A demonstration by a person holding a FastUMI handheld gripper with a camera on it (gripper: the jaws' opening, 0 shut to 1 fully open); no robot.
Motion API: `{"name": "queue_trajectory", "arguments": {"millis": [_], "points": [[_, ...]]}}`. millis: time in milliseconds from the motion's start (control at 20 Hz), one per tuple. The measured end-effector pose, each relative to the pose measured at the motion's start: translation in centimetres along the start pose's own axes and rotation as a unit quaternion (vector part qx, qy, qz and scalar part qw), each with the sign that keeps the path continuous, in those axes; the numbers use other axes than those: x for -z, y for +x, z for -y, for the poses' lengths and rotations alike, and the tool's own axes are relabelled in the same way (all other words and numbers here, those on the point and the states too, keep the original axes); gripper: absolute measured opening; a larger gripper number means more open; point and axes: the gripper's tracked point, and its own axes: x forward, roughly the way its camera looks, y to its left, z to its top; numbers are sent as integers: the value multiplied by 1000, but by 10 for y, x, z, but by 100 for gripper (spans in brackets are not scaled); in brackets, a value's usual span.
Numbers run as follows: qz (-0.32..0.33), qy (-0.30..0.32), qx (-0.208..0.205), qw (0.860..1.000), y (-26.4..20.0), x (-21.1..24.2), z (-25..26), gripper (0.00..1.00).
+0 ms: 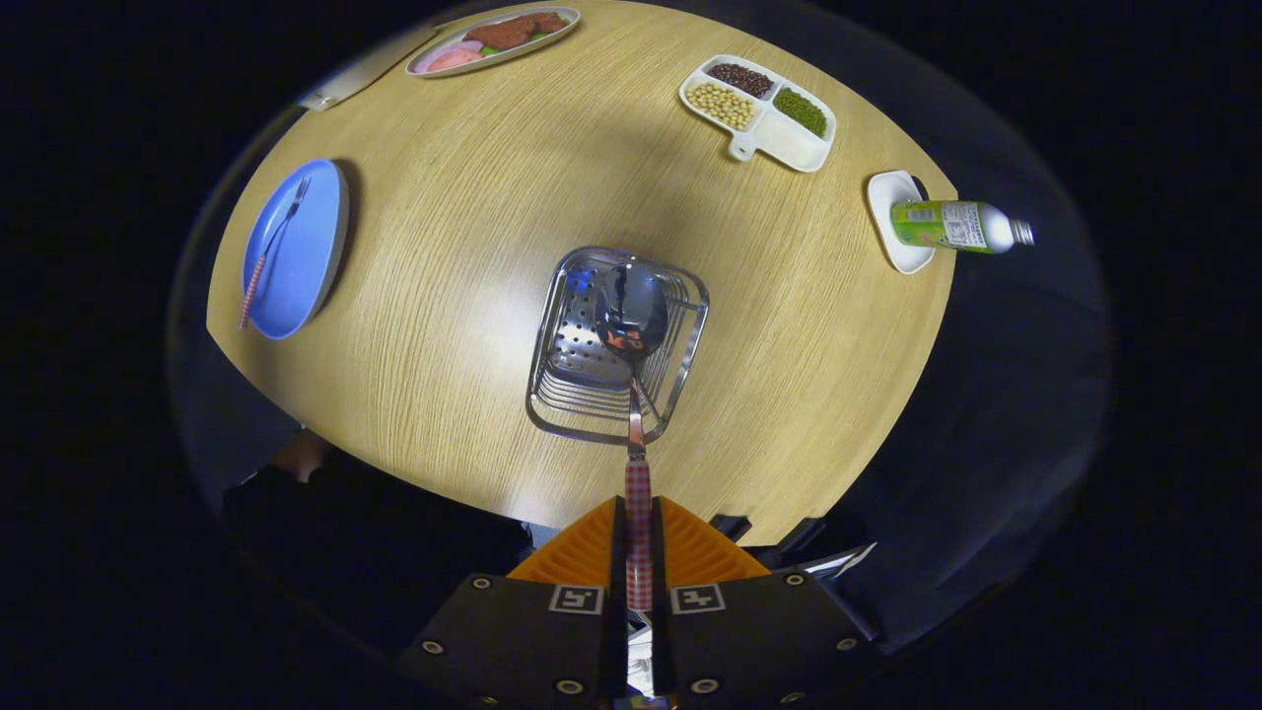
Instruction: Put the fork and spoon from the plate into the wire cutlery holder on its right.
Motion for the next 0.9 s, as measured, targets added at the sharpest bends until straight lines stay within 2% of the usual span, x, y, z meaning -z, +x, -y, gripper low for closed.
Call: {"name": "queue_trajectory", "arguments": {"millis": [100,450,650,900], "points": [[-9,-14,4,1000,0,4,-2,10],[-11,15,-8,1000,2,-15,-2,10],[11,13,-12,1000,1,-31,-4,13],[86,36,-24,995,-16,-54,-11,14]]}}
